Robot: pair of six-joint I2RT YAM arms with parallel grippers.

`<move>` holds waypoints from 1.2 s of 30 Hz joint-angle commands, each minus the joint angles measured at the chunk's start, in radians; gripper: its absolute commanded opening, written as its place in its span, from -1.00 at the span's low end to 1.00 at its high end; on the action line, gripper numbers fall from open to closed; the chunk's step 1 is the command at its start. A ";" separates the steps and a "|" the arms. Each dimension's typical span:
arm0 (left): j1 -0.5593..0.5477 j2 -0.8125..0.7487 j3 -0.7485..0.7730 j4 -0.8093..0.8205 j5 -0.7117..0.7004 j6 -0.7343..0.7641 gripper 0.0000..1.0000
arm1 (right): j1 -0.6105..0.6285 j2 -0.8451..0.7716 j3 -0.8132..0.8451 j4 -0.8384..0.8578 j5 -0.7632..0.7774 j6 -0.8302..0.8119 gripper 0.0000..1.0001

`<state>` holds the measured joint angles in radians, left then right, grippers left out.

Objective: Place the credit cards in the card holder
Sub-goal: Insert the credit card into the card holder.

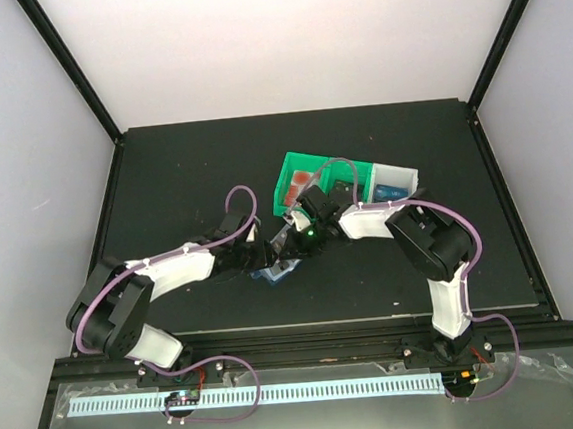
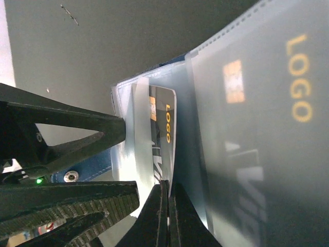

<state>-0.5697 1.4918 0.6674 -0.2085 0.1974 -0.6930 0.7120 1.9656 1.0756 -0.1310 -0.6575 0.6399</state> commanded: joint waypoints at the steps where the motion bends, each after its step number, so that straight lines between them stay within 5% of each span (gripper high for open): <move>1: 0.000 -0.008 -0.032 -0.095 -0.107 -0.023 0.06 | 0.023 0.013 -0.001 -0.168 0.181 -0.073 -0.96; 18: 0.000 0.021 -0.013 -0.055 -0.110 -0.044 -0.06 | 0.021 -0.029 -0.001 -0.279 0.275 -0.089 -0.98; 36: -0.001 0.053 -0.014 0.013 -0.032 0.007 -0.02 | 0.022 0.111 0.148 -0.338 0.122 -0.199 -0.98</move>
<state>-0.5709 1.4902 0.6598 -0.2173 0.1421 -0.7063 0.7284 2.0006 1.2198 -0.3725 -0.5911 0.4805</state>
